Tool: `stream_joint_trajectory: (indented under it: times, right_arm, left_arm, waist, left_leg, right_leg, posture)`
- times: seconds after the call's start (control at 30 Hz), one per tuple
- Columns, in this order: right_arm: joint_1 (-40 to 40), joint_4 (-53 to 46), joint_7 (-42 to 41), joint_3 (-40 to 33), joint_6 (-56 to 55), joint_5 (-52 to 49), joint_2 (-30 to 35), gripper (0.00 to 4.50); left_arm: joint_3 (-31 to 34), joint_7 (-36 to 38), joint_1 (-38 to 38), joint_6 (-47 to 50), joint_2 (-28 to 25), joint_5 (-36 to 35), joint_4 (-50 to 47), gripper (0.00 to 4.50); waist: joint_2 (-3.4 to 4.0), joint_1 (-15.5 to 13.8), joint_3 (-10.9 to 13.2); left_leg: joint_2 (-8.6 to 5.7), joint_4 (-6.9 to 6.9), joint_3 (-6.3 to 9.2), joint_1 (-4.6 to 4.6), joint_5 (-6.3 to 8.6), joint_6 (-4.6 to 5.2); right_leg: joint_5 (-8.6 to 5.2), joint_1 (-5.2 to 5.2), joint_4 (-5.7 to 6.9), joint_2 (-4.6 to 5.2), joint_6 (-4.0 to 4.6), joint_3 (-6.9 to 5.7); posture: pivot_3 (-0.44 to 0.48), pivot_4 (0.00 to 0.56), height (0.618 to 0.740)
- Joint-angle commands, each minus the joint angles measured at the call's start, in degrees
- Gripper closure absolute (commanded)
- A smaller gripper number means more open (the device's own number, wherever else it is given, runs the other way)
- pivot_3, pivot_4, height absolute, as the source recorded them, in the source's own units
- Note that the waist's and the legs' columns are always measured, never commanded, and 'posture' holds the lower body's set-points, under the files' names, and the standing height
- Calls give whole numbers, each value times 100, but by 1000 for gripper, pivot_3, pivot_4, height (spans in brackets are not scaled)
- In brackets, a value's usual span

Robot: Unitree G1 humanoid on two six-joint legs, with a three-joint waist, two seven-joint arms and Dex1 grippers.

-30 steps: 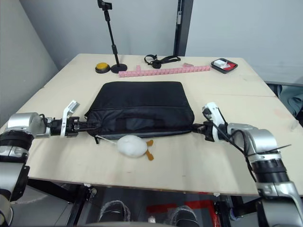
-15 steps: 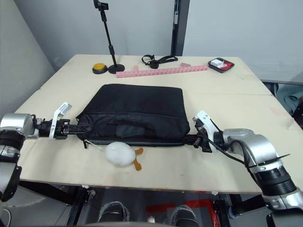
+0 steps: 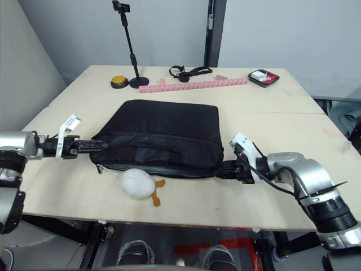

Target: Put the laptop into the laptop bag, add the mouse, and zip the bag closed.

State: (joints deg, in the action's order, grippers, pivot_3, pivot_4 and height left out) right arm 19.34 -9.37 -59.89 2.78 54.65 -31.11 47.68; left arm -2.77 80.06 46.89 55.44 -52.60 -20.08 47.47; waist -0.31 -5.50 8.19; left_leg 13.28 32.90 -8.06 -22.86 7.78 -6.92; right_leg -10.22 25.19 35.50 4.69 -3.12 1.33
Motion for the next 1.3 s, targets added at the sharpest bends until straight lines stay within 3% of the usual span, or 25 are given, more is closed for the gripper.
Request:
stream_joint_trajectory:
  times: [0.03,0.13,0.3,0.53,0.7,0.8,0.97,1.13,1.3]
  right_arm:
    - [6,48,-296,-467,-129,-173,377,1060]
    - [-67,60,-446,-629,-212,-215,642,7]
    - [-1,35,-764,-1457,-314,-624,1034,7]
    - [348,-1128,-453,-1783,-17,-1632,733,7]
    - [655,-1702,176,-893,-29,-1601,56,1539]
    - [1067,-1431,576,-272,-46,-1315,-519,2612]
    - [1623,-726,685,835,-475,-579,-1394,4322]
    - [2335,383,687,1996,-849,511,-2000,4419]
    - [2676,1111,640,2323,-943,970,-2415,4419]
  left_arm:
    - [94,263,17,-107,-456,55,-299,571]
    - [33,418,-12,-302,-651,105,-485,571]
    - [602,1055,-59,-1430,-684,-438,-1824,571]
    - [869,1244,-298,-1480,-376,-1315,-2787,571]
    - [453,1244,-867,-1797,-940,-1847,-3900,571]
    - [312,1244,-1311,-2147,-1405,-1969,-4313,571]
    - [547,1244,-1896,-2585,-1709,-1954,-4454,571]
    - [940,1179,-2721,-2932,-1666,-1811,-4829,571]
    - [1221,883,-3512,-3216,-1382,-1730,-5372,571]
  waist:
    - [0,-11,0]
    - [0,-40,0]
    - [-2,-110,2]
    - [4,-39,-1]
    - [4,8,-1]
    - [7,17,1]
    - [8,19,1]
    - [7,57,2]
    - [7,30,2]
  left_leg:
    - [0,0,0,0,0,0]
    - [-2,0,-1,1,1,1]
    - [-3,6,0,-3,1,5]
    - [4,8,-11,5,1,7]
    - [6,7,-13,0,1,6]
    - [4,6,-15,0,1,5]
    - [5,8,-13,-1,-1,0]
    - [4,8,-13,-9,-1,-3]
    - [5,5,-10,-12,0,-7]
  right_leg:
    - [0,-1,-1,0,0,0]
    - [0,-3,-3,3,0,1]
    - [0,-6,-2,20,1,0]
    - [-2,3,17,15,3,5]
    - [-2,15,18,-1,3,8]
    - [-4,18,20,-2,2,10]
    - [-5,26,32,-4,-1,9]
    - [-6,33,30,-4,-1,7]
    - [-11,32,29,-5,2,4]
  posture:
    - [0,150,739]
    - [0,150,739]
    - [0,150,739]
    - [0,150,739]
    - [0,150,739]
    - [0,150,739]
    - [0,150,739]
    - [0,150,739]
    - [0,150,739]
